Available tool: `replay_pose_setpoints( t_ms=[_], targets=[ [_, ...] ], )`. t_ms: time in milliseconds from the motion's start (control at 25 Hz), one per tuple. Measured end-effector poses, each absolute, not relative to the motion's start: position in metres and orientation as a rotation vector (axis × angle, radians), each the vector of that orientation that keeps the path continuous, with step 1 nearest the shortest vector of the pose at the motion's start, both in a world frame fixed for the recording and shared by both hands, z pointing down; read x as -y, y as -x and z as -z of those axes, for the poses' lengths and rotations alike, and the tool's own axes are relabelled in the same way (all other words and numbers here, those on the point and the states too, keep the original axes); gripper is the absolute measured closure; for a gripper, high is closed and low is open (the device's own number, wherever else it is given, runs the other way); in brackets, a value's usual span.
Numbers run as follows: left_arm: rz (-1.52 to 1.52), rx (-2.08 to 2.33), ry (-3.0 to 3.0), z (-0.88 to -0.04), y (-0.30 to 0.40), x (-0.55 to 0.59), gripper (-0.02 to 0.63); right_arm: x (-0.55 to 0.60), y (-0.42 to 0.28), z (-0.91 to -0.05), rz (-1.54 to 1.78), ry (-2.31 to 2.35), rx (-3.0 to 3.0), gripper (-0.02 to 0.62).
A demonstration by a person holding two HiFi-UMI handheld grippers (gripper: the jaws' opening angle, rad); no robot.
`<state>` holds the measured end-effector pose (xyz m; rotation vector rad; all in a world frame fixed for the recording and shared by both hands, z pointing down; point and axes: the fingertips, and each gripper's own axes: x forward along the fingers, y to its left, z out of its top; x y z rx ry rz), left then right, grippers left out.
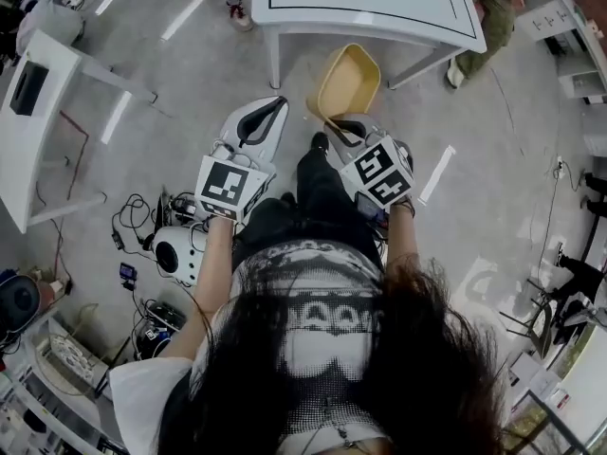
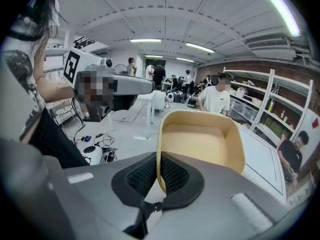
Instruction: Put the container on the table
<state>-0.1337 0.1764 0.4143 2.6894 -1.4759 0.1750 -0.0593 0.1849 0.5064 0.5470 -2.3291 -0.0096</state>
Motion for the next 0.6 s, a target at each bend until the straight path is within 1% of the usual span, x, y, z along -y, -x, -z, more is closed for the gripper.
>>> replay_pose_setpoints(
  t_ms=[240,440,600],
  targets=[
    [-0.189,1.489,-2.655,-0.414,0.118,-0.077,0.606,-0.087,0.039,-0.51,0.009,-0.505,2.313,0.588],
    [-0.163,1.497,-2.68,-0.396,0.092,0.018,0.606,0.001,0.019,-0.504,0.02,-0.483,2.313,0.588],
    [-0.168,1.464,-2.687,-0.398,0.071,0.076,0.606,0.054,0.004,-0.512,-0.001,-0.457,2.301,0.588]
  ],
)
